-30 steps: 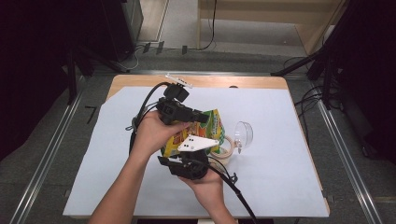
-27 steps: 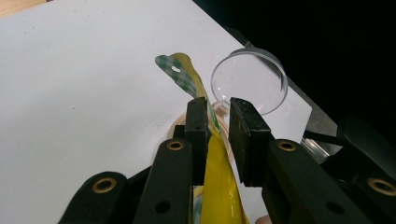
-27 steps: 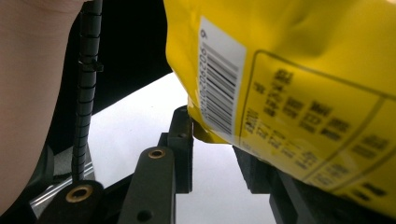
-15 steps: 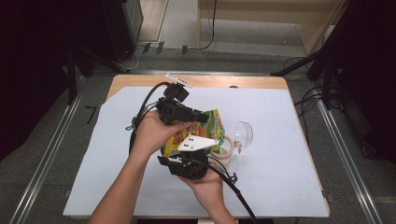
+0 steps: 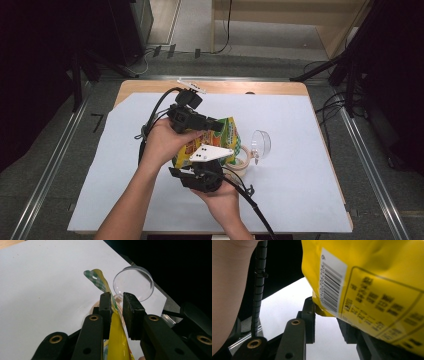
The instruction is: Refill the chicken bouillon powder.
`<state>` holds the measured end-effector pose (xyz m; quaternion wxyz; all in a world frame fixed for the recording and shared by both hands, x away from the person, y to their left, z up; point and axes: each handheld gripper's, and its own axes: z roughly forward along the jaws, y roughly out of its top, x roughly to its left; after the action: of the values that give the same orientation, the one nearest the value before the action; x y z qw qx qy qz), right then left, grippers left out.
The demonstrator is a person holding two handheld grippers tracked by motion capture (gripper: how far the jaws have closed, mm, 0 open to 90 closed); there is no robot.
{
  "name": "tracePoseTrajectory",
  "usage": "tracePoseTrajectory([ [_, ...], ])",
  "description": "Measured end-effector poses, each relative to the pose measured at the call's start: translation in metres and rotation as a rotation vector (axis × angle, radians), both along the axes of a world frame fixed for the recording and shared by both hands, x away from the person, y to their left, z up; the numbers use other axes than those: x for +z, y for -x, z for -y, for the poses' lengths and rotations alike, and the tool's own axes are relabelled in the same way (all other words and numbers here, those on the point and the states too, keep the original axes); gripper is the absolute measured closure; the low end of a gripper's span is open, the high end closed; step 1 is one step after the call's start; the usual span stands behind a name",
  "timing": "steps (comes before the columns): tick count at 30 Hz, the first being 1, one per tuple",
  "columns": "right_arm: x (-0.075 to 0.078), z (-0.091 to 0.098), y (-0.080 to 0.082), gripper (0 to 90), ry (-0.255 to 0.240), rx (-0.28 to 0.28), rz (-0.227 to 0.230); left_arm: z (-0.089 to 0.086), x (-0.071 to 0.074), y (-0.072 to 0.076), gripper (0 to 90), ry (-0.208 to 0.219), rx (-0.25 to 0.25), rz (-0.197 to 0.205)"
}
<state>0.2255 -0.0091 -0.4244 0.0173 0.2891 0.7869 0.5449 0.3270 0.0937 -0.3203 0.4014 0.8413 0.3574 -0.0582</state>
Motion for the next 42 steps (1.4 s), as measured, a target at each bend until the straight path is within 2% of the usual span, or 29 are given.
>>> tracePoseTrajectory([
  [15, -0.0005, -0.0002, 0.0010, 70.3, 0.011, 0.000, 0.025, 0.0001, -0.0001, 0.0002, 77.9, 0.001, -0.005, 0.005],
  [42, -0.0018, -0.0008, 0.0010, 70.3, 0.007, -0.011, 0.026, 0.0014, 0.0002, 0.0012, 77.8, -0.006, -0.010, 0.012],
])
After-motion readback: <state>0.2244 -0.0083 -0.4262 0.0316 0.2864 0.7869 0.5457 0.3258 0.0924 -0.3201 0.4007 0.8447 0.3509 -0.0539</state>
